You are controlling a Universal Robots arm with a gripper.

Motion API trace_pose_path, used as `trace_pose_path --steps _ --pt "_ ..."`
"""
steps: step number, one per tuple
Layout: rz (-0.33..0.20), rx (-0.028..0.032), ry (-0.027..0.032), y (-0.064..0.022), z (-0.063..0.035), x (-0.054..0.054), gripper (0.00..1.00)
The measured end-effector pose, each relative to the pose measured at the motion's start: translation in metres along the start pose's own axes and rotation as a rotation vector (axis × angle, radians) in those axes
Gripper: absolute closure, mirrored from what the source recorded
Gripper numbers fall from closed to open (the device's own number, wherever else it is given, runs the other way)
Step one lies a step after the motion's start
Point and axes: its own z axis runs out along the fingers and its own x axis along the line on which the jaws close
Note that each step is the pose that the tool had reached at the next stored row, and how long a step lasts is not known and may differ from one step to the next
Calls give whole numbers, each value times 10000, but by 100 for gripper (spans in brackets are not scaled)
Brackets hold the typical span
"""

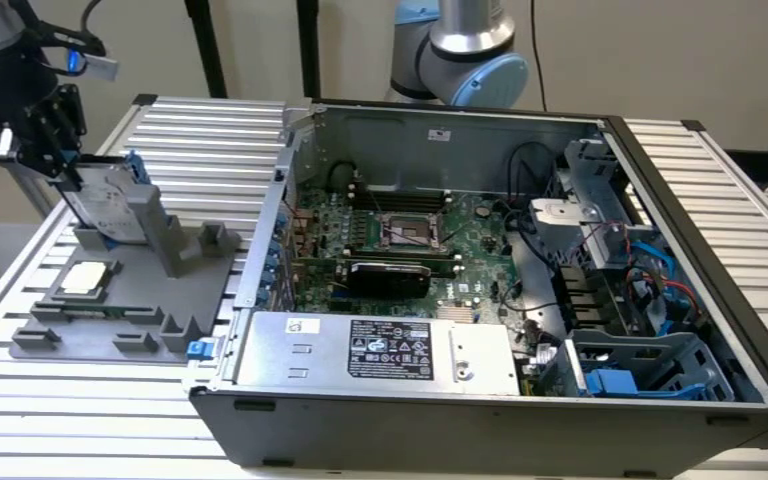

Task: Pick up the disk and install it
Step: 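Pick up the disk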

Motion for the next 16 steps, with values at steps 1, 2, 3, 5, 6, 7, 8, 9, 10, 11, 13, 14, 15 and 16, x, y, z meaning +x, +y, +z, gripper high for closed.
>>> trace_pose_path --steps 1,2,3,5,6,7,8,9,10,11,13,14,15,16 --pt "0 1 -3 0 -5 -1 100" --pt "0 0 -4 0 -15 -1 100" --pt "0 0 -6 0 -28 -2 100" --pt "0 -2 -9 0 -61 -5 100" --pt "0 -1 -10 0 -83 -7 100" --pt "0 -1 -11 1 -109 -9 100" --pt "1 -2 -11 1 -135 -11 100" --pt "0 -1 -12 1 -167 -13 100" --pt "0 -1 -13 2 -204 -16 100" --pt "-1 -2 -13 2 -248 -19 100" --pt "0 0 -16 3 -334 -26 100" --pt "0 -1 -15 3 -379 -30 100" --pt "0 -1 -15 3 -426 -34 100" --pt "-1 -1 -16 3 -473 -37 100"
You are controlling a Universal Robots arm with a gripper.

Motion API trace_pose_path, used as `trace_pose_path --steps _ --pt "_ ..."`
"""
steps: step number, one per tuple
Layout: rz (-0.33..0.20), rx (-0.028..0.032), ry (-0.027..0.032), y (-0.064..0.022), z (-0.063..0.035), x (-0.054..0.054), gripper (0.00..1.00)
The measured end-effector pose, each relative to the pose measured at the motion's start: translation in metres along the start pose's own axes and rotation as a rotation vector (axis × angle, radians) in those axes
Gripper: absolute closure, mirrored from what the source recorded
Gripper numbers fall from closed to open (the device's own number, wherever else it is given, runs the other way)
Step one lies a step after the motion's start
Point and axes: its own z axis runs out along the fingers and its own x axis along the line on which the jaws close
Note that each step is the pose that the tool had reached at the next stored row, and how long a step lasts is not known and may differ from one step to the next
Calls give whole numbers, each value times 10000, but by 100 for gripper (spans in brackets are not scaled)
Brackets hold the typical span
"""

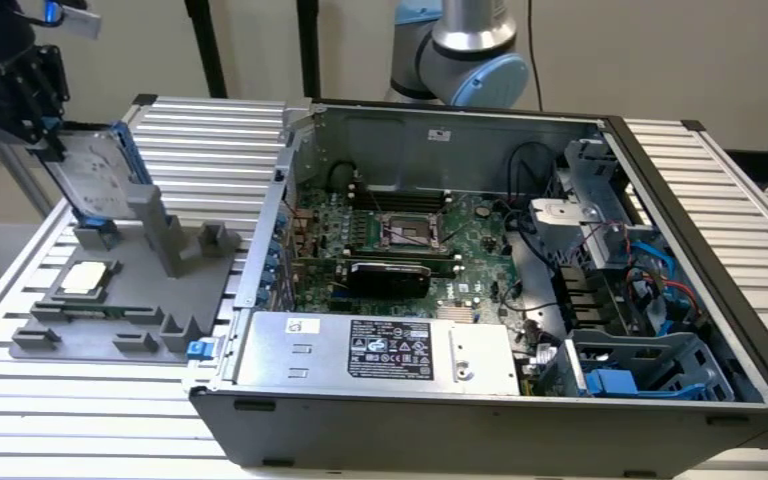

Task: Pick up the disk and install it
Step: 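Pick up the disk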

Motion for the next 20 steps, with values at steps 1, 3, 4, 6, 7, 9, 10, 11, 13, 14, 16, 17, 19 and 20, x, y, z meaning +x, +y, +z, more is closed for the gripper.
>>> trace_pose_path --steps 1,3,4,6,7,9,10,11,13,14,16,17,19,20 --pt "1 -2 1 0 -45 -4 100" --pt "-1 -1 0 -2 -135 -11 100" --pt "-1 -1 0 -4 -179 -14 100" --pt "-1 -2 0 -12 -271 -21 100" --pt "0 -1 -1 -17 -314 -25 100" --pt "0 -2 -1 -35 -406 -33 100" --pt "0 0 -2 -50 -450 -36 100" --pt "0 1 -3 -70 -496 -40 100" --pt "0 0 -2 -133 -590 -48 100" --pt "0 -1 -3 -169 -634 -51 100" --pt "1 -1 -3 -262 -730 -60 100" --pt "0 1 -4 -305 -773 -63 100" --pt "0 -1 -8 -395 -866 -70 100" --pt "0 0 -13 -441 -912 -74 100"
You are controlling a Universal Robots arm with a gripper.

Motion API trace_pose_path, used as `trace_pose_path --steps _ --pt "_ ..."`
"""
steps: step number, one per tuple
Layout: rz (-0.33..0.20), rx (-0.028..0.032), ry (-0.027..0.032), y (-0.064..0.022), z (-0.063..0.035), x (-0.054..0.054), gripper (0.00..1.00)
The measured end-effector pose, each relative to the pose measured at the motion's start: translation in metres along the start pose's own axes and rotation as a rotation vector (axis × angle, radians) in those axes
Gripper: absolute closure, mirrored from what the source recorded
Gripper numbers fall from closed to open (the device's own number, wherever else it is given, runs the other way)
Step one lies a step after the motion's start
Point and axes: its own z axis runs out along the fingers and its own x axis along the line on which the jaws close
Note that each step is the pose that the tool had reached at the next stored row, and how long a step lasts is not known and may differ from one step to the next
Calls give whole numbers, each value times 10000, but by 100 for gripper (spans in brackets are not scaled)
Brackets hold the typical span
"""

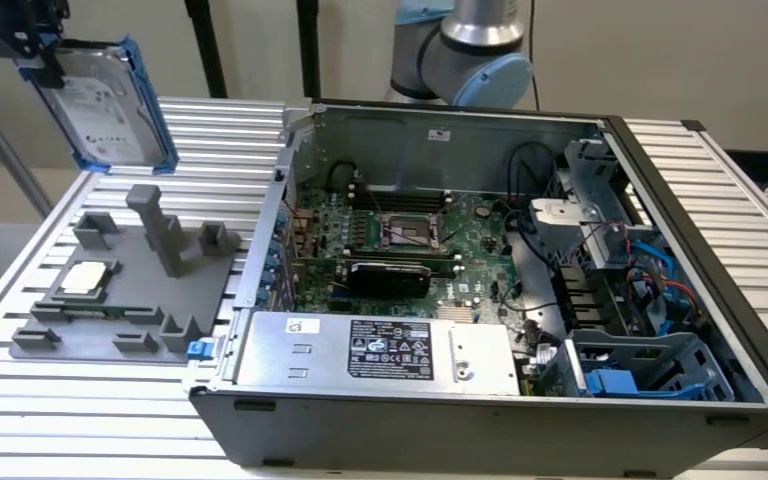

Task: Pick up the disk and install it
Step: 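Pick up the disk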

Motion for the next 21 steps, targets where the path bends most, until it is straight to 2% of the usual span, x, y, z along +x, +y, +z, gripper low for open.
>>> trace_pose_path --steps 9,12,21 --pt "0 -9 -68 -407 -391 -32 100" --pt "0 -14 -90 -540 -492 -38 100" --pt "1 -32 -126 -947 -691 -33 100"
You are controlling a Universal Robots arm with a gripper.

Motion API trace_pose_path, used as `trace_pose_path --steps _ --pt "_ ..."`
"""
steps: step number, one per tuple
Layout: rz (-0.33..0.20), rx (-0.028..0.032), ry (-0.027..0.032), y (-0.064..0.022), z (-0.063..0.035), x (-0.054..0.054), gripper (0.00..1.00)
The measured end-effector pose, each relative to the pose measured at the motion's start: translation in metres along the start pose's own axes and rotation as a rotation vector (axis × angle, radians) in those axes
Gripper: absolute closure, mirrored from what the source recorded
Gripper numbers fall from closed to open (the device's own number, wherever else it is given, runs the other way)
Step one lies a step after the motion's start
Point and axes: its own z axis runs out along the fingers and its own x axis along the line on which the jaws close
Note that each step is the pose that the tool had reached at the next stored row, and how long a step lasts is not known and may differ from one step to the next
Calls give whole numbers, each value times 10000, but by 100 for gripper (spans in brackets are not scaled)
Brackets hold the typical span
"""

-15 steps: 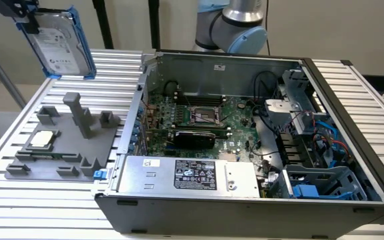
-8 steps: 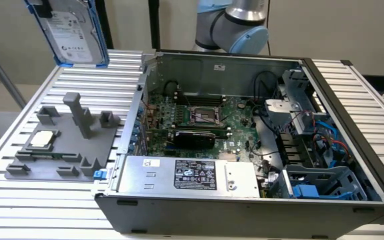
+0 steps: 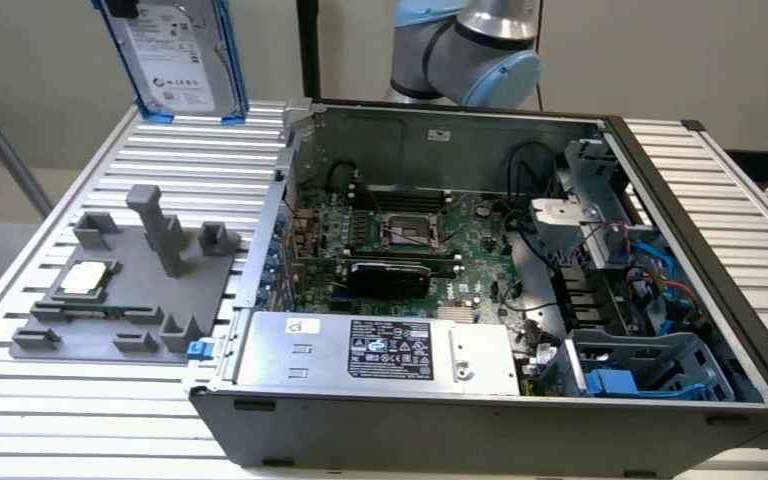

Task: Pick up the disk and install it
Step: 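Pick up the disk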

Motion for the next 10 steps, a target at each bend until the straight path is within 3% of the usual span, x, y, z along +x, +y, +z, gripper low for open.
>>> trace_pose_path --steps 10 --pt "1 -6 -10 -452 -97 44 100"
